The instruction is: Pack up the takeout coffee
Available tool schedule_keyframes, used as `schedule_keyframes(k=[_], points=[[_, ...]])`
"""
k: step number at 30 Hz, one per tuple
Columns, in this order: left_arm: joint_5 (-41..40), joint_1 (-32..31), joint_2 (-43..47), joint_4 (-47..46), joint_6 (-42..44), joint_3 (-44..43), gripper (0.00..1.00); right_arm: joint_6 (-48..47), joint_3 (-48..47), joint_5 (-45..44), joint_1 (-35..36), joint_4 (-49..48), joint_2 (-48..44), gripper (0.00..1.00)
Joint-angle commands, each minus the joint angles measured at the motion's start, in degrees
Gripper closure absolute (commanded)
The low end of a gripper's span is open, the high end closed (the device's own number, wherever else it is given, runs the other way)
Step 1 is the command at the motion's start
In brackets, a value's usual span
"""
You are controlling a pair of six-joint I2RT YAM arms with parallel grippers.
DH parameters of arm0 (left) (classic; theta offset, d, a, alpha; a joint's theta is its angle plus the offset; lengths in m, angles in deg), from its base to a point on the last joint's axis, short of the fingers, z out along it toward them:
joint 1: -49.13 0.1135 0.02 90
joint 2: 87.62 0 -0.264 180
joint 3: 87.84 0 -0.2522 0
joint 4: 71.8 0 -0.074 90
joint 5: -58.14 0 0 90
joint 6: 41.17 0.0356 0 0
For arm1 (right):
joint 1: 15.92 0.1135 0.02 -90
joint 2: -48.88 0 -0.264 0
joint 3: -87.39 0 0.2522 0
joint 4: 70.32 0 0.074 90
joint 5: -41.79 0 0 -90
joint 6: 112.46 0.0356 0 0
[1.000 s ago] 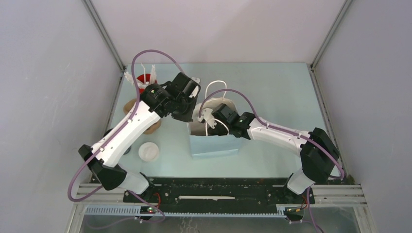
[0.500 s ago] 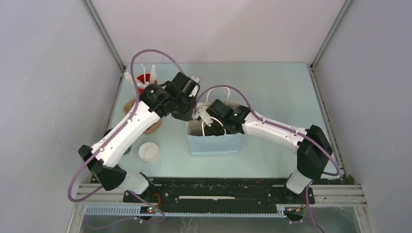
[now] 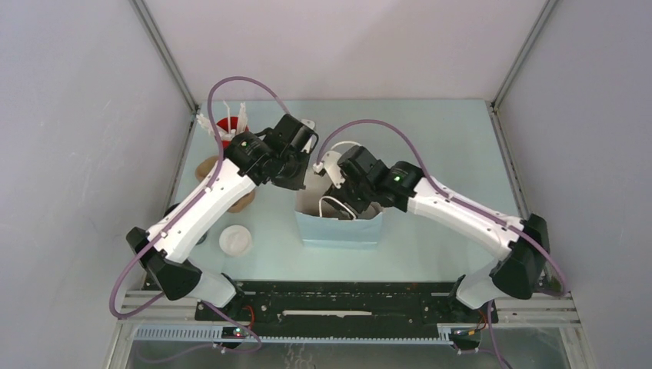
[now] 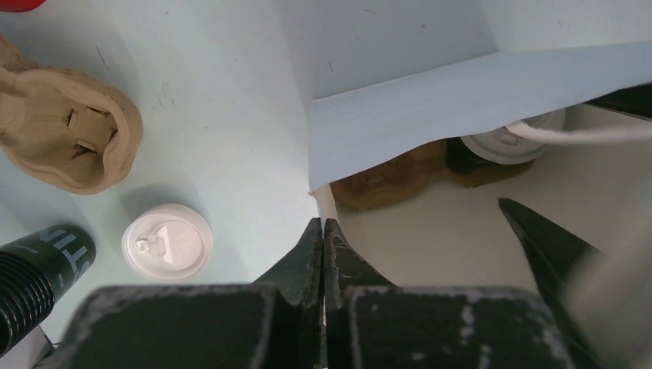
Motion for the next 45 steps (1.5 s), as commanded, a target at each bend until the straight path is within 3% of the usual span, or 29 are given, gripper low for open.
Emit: schedule_keyframes(k=[1,5,10,14,19,22,27,30,34,39,42,45], points=[[-2.00,0.25,-0.62,-1.20,-1.43,-1.24,0.99,2.51,-2.66,0.33,-0.51,-0.26,-5.70,0.21],[-2.21,0.40,-0.61,-1.11,-2.37,-2.60,0.93,3.40,-3.82,1.22,-1.25,-2.05,-8.71,0.19],[-1.47,0.39,-0.54,0.25,-4.26,-6.82,0.77,4.80,-7.93,1.48,-1.78,-3.24,-10.68,0.18],[-2.58,0.37,-0.84,5.04,-5.91,-16.22,0.57,6.26,-13.61,1.51,-2.07,-3.51,-12.48,0.18],[-4.19,1.31,2.85,6.93,-8.00,-23.20,0.25,8.80,-17.72,-0.35,-2.81,-6.40,-16.58,0.17],[-5.03,5.46,8.79,3.21,-9.16,-17.79,0.14,9.79,-17.02,-3.88,-3.39,-8.94,-21.37,0.16],[-4.00,21.59,17.65,-11.05,-9.51,-2.85,0.05,8.54,-10.45,-9.54,-4.71,-11.11,-29.67,0.15],[-3.73,29.42,16.24,-17.76,-8.69,1.34,0.03,8.64,-8.92,-11.34,-5.83,-8.96,-32.57,0.15],[-0.80,37.60,6.84,-21.46,-5.40,-1.76,0.06,8.66,-8.66,-12.16,-6.65,-4.90,-34.23,0.14],[-2.62,39.71,-8.14,-24.51,2.35,-14.62,0.21,6.64,-7.05,-12.47,-8.07,-3.22,-35.24,0.13],[-4.66,39.76,-18.54,-22.80,5.47,-24.35,0.37,5.50,-6.47,-12.34,-9.32,-2.71,-34.79,0.13],[-7.39,39.98,-28.10,-19.34,7.44,-35.64,0.41,5.42,-6.35,-11.64,-10.93,-2.14,-33.99,0.12]])
